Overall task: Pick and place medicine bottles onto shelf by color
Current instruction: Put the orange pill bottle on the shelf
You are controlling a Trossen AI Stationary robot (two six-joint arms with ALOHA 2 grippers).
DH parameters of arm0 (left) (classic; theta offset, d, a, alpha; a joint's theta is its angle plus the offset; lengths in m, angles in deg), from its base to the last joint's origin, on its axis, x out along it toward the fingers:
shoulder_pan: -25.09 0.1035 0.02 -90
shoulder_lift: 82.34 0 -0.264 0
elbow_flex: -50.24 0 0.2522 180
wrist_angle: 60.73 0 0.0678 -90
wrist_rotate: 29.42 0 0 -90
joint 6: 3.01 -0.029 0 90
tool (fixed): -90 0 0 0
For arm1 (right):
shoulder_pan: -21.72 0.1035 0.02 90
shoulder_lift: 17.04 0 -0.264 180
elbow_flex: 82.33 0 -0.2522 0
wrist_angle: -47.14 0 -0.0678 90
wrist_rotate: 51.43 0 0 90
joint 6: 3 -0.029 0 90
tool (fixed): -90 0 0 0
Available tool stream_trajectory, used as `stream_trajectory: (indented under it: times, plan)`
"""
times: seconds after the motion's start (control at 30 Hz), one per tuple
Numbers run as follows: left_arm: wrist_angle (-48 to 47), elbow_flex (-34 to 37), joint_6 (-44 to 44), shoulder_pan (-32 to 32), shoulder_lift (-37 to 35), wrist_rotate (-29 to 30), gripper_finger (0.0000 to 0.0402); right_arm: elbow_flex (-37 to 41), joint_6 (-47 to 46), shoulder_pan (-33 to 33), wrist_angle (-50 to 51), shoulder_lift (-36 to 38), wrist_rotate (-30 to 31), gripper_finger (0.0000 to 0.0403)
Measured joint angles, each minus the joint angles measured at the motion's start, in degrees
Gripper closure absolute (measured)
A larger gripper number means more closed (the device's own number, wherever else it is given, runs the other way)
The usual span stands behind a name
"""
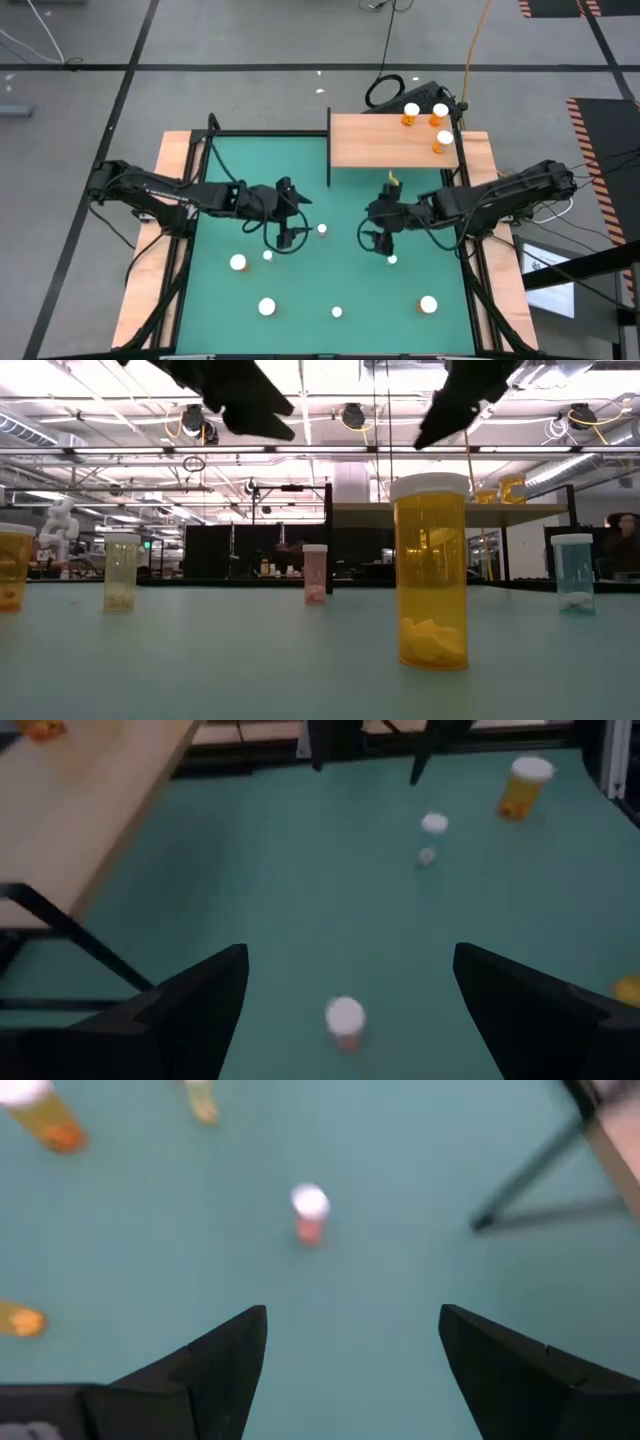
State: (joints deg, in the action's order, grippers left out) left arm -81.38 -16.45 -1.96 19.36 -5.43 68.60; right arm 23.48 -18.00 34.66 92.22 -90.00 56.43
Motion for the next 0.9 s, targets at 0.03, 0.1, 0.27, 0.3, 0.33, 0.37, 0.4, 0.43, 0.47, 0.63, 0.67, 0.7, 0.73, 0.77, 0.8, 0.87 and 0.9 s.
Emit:
stream_trajectory:
  times: [0.03, 0.1, 0.27, 0.3, 0.33, 0.37, 0.4, 0.43, 0.47, 0.63, 0.67, 0.7, 0.73, 0.77, 0.8, 0.87, 0.9]
  plan:
    - [-1.60, 0.04, 1.04, -0.94, -0.18, 0.82, 0.0046, 0.79, 2.00, 0.14, -2.91, 0.02, -0.06, 0.0110]
    - [-3.72, 0.22, 3.51, -2.85, -0.38, 2.67, 0.0046, 1.91, 5.72, 0.32, -8.39, 0.02, -0.06, 0.0110]
    - [-8.57, 0.13, 11.42, -7.76, -0.50, 7.46, 0.0046, 2.21, 14.94, 0.32, -16.34, 0.02, -0.18, 0.0110]
    - [-9.40, 0.13, 12.59, -8.79, -0.49, 8.16, 0.0046, 2.21, 16.23, 0.32, -16.94, 0.14, -0.25, 0.0110]
    - [-9.94, 0.13, 13.54, -9.79, -0.49, 8.99, 0.0046, 2.21, 17.27, 0.32, -16.98, 0.51, -0.33, 0.0110]
    - [-10.61, 0.13, 14.47, -10.79, -0.51, 9.72, 0.0046, 2.21, 17.98, 0.34, -16.83, 0.80, -0.34, 0.0110]
    - [-11.41, 0.13, 15.39, -11.67, -0.52, 10.34, 0.0046, 2.21, 18.37, 0.36, -16.91, 1.08, -0.34, 0.0110]
    - [-12.03, 0.14, 16.21, -12.46, -0.49, 10.94, 0.0046, 2.19, 18.57, 0.34, -16.91, 1.32, -0.20, 0.0110]
    - [-12.39, 0.15, 17.02, -13.28, -0.49, 11.58, 0.0046, 2.19, 18.61, 0.36, -16.68, 1.51, -0.19, 0.0110]
    - [-13.14, 0.15, 20.56, -16.65, -0.49, 12.48, 0.0046, 2.19, 18.68, 0.75, -16.23, 1.98, -0.17, 0.0110]
    - [-13.20, 0.15, 21.10, -17.25, -0.66, 12.46, 0.0046, 2.19, 18.68, 0.92, -16.17, 1.98, -0.17, 0.0110]
    - [-13.57, 0.15, 21.89, -17.92, -0.91, 12.33, 0.0046, 2.19, 18.68, 1.16, -16.02, 1.96, -0.17, 0.0110]
    - [-13.94, 0.15, 22.97, -18.48, -1.23, 11.95, 0.0046, 2.19, 18.56, 1.49, -15.84, 1.94, -0.17, 0.0110]
    - [-14.21, 0.15, 24.33, -19.02, -1.58, 11.73, 0.0046, 2.19, 18.10, 1.79, -15.80, 1.94, -0.17, 0.0110]
    - [-14.70, 0.15, 25.96, -19.67, -1.98, 11.68, 0.0046, 2.19, 17.39, 2.09, -15.79, 1.94, -0.17, 0.0110]
    - [-16.03, 0.15, 29.58, -20.82, -2.88, 11.58, 0.0046, 2.19, 15.62, 2.83, -15.83, 1.96, -0.17, 0.0110]
    - [-16.22, 0.15, 31.23, -21.47, -3.39, 11.58, 0.0046, 2.19, 14.40, 3.21, -15.88, 1.94, -0.19, 0.0110]
